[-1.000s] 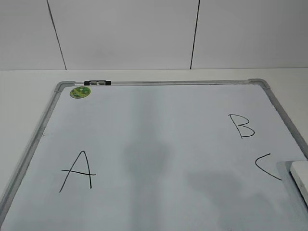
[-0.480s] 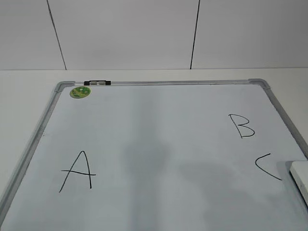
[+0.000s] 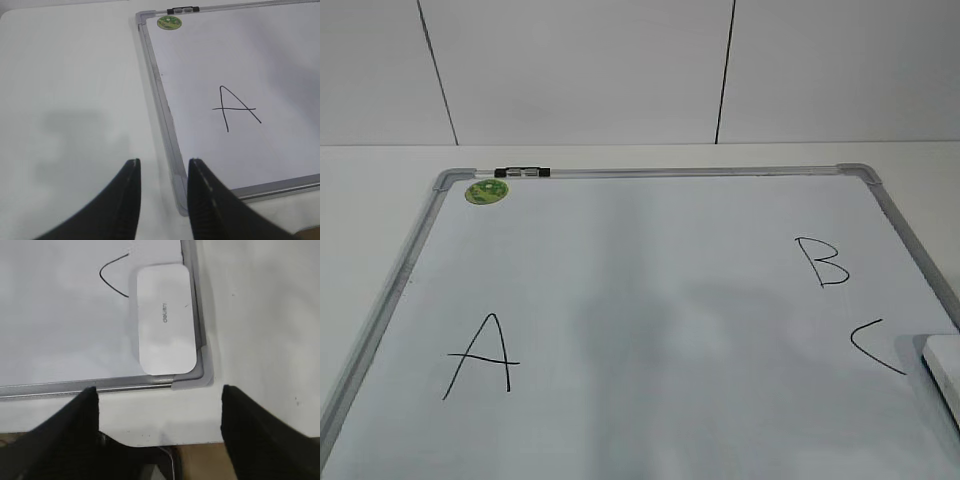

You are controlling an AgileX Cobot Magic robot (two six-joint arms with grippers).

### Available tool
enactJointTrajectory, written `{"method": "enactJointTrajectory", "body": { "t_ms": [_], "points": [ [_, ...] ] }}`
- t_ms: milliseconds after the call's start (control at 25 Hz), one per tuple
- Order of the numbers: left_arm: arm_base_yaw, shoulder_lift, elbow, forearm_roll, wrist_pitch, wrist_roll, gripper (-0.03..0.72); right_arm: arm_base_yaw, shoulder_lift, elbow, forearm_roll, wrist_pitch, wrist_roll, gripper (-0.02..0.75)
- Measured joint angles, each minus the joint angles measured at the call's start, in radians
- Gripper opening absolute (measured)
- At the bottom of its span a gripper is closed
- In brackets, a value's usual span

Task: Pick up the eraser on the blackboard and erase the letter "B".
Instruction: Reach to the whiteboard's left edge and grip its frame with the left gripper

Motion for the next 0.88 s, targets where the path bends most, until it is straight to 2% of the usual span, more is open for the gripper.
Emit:
{"method": "enactJointTrajectory", "body": {
  "t_ms": [200,880],
  "points": [
    [0.0,0.153,-0.06,-0.008,-0.002,0.0,0.244,0.0,0.166,-0.004,0.038,0.002,0.03,0.584],
    [0.0,1.008,-0.404,-0.05,0.001,-0.02,0.243,0.0,0.48,-0.01,0.068,-0.049,0.036,0.584]
  ]
}}
